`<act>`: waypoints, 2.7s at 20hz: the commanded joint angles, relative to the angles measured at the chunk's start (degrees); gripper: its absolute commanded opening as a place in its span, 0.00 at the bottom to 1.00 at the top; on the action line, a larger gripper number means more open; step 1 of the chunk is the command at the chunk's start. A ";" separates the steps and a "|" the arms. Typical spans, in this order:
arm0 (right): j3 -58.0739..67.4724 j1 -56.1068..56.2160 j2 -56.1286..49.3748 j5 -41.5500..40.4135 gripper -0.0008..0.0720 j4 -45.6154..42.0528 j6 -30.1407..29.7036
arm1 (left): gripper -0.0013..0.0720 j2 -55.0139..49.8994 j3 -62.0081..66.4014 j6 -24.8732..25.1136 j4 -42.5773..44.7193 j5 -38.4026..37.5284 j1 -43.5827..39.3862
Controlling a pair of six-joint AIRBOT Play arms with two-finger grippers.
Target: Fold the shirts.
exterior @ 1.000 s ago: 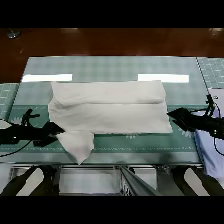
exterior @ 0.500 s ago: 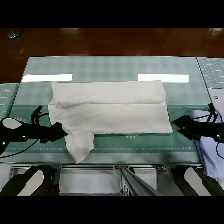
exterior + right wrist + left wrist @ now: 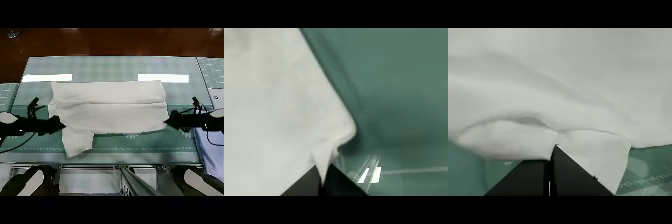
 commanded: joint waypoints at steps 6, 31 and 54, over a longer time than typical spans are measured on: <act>27.47 4.70 -11.89 -0.52 0.04 4.37 0.44 | 0.06 -15.34 25.05 -1.29 -1.20 7.82 -0.17; 48.33 9.94 -40.30 9.22 0.83 4.15 5.49 | 0.97 -42.34 67.38 -8.61 8.52 -8.87 -8.63; 26.67 10.54 26.05 14.99 0.04 -2.69 8.24 | 0.06 -56.02 68.13 -14.82 -1.62 8.20 -61.42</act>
